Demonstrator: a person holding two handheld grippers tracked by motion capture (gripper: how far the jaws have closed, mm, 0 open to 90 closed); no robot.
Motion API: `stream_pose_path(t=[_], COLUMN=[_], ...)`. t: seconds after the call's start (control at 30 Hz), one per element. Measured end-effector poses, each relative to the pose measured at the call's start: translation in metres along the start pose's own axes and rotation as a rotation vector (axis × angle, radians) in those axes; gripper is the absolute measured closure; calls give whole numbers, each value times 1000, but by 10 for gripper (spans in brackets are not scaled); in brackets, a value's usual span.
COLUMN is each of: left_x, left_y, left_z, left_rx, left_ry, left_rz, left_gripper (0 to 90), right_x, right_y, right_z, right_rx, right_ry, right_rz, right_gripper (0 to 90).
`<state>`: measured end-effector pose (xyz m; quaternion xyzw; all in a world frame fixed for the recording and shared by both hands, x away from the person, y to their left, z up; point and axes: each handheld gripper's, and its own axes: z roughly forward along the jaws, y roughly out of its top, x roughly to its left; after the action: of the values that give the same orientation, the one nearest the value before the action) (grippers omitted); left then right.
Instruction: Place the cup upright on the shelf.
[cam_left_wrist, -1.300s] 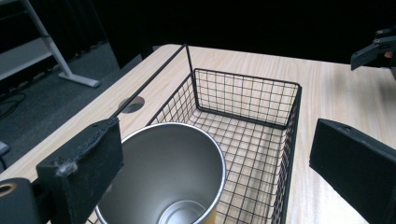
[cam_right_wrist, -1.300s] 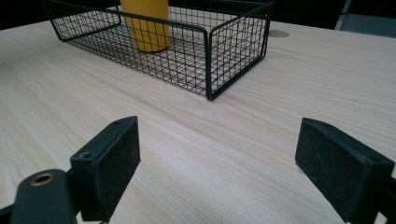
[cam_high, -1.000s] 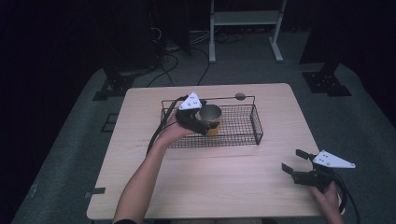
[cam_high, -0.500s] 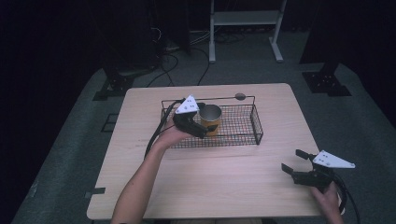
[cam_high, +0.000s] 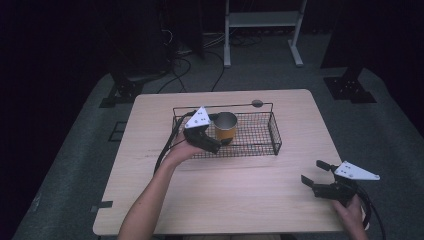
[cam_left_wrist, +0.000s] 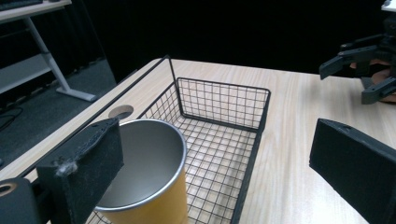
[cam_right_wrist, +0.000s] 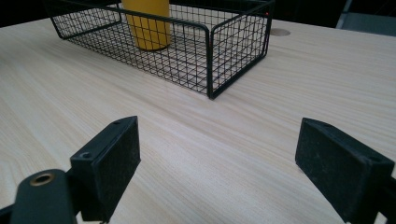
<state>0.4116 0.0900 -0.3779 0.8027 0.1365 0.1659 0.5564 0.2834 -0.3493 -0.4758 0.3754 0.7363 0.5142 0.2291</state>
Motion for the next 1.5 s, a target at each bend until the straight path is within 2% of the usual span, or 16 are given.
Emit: stream_pose_path(t=[0.83, 1.2, 1.5], left_x=[-22, -28, -39], left_y=[-11, -19, -23], left_z=[-13, -20, -27], left_rx=[-46, -56, -68], left_ry=[-19, -23, -29], left_rz=[-4, -19, -8], left_gripper=[21, 20, 20], right_x=[0, 0, 0], right_y=[0, 0, 0], right_z=[0, 0, 0], right_rx=[1, 2, 6], right_ry=[2, 1, 1], right_rz=[-1, -1, -2], right_gripper=[130, 130, 130])
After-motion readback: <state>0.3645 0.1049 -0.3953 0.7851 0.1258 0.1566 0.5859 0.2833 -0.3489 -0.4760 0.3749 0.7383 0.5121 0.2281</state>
